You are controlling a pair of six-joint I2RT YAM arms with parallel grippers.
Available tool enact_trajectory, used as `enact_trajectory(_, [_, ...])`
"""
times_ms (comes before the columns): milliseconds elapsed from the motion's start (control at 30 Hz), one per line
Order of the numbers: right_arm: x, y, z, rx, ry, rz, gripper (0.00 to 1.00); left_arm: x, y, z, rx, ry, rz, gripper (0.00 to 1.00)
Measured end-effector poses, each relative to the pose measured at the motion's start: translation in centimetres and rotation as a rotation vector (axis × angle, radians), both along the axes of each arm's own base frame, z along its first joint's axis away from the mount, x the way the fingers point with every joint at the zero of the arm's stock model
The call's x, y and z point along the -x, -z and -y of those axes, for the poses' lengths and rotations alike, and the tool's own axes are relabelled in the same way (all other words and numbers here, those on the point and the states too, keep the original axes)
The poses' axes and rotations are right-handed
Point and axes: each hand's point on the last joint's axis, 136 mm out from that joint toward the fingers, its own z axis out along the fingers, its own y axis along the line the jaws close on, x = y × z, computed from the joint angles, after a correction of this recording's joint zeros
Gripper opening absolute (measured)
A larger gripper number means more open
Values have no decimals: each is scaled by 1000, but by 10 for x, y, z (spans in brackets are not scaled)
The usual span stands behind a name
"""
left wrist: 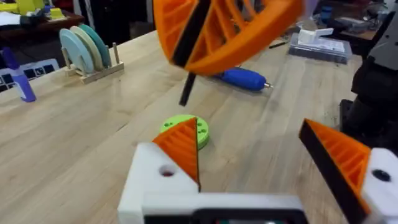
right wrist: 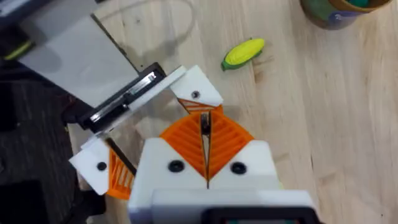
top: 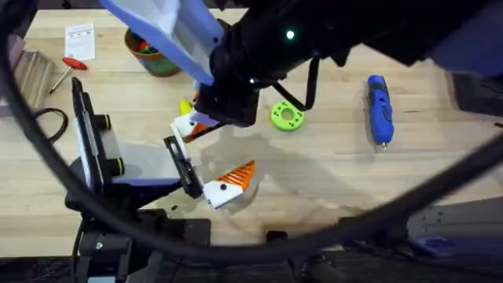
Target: Pick up the gripper from the table and insert it into the empty holder that is missing its gripper. Then pick up a screw, insert it into the mounting hole, and use the screwdriver to tighten it. Finally, clean up the table by picking up the vegetable and placing it into the bucket.
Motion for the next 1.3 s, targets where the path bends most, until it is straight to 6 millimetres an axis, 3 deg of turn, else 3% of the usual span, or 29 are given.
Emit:
enact_trajectory(300, [-1, -20, -8, 23, -40, 3, 6, 0, 0, 0, 0, 0, 0, 987])
enact_trajectory(700, [10, 14, -24, 129, -140, -19, 6, 0, 0, 0, 0, 0, 0, 987])
enact_trajectory(1300, [6, 28, -28, 163, -160, -16, 6, 0, 0, 0, 0, 0, 0, 987])
